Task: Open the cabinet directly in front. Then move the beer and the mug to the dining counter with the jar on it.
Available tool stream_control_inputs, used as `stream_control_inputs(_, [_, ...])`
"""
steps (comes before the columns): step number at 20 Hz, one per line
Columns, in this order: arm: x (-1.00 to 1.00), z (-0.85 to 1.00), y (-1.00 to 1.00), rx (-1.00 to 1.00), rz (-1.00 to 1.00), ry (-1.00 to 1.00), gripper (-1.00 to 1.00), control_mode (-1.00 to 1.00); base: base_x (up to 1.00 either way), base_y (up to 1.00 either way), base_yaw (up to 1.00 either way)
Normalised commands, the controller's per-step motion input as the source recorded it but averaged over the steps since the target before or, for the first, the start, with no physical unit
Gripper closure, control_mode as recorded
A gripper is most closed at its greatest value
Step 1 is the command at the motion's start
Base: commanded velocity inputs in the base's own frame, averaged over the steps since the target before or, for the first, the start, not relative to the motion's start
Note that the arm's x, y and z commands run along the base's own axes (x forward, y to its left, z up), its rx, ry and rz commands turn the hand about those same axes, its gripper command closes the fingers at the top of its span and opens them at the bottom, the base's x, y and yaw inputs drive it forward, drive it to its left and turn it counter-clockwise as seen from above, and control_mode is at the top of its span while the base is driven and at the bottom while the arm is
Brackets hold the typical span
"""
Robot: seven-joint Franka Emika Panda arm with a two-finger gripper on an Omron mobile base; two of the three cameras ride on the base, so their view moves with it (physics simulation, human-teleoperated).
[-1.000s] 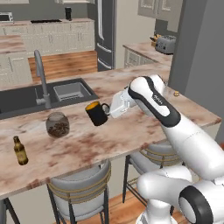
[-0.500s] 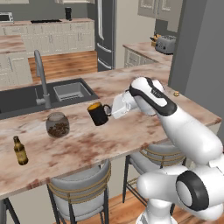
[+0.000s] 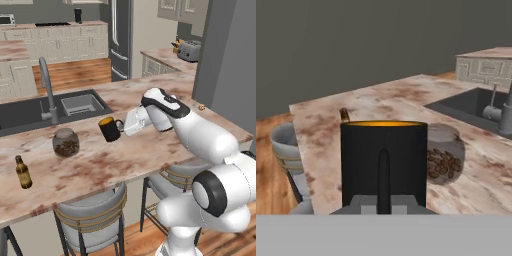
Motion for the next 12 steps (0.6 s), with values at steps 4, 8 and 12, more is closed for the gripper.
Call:
stream_control_inputs(4, [0.0, -0.22, -0.11, 0.17, 0.0, 0.0, 1.0, -1.0, 0.0, 0.0, 0.0])
stream_control_inputs(8, [0.0, -0.38, -0.01, 0.16, 0.0, 0.0, 1.0, -1.0, 0.0, 0.0, 0.0])
stream_control_inputs(12, [0.0, -0.34, 0.0, 0.03, 0.0, 0.0, 1.0, -1.0, 0.0, 0.0, 0.0])
